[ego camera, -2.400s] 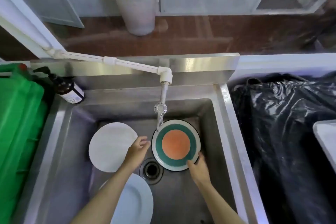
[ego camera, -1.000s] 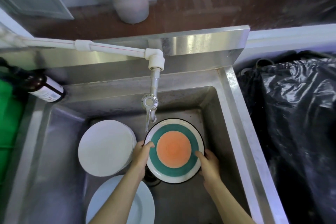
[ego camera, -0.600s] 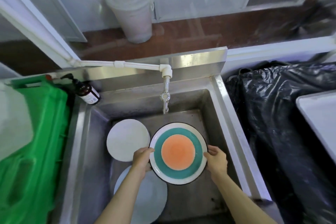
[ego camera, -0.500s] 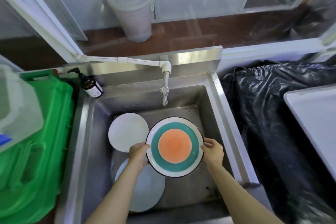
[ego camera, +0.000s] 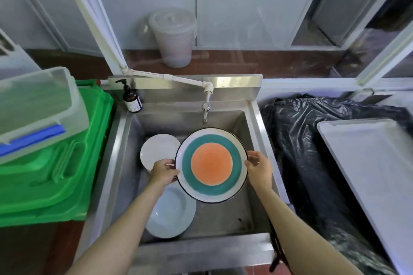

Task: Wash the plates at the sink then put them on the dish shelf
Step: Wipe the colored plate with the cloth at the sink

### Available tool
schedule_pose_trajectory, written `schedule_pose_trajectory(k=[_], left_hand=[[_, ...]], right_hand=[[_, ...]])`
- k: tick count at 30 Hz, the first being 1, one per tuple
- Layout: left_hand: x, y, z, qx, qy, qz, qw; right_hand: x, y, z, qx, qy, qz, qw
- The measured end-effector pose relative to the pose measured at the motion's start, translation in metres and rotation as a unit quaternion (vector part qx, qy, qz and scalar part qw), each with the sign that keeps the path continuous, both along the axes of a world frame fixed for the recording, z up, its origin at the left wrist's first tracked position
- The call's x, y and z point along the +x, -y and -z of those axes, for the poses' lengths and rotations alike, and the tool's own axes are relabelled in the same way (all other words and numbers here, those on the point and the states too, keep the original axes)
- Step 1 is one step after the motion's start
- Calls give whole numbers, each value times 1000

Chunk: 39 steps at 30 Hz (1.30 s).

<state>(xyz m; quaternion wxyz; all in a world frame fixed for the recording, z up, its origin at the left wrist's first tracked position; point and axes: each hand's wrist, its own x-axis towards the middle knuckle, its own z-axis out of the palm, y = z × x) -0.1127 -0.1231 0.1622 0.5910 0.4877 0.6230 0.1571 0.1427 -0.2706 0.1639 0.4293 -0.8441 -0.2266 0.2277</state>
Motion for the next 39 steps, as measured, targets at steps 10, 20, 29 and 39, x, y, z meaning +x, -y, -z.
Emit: schedule_pose_trajectory(k=[10,20,29,39], left_hand=[[0,6,-57,143,-46,85,985],[17,12,-75,248,-70,98,961],[24,18,-82,341,-88,104,930],[31,24,-83,396,-76,69,912]], right_hand=[[24,13,-46,16,36,-97,995],[50,15,-55,61,24,-101,993],[61,15,-56,86,38,-107,990],[62,19,-56,123,41,-97,987]])
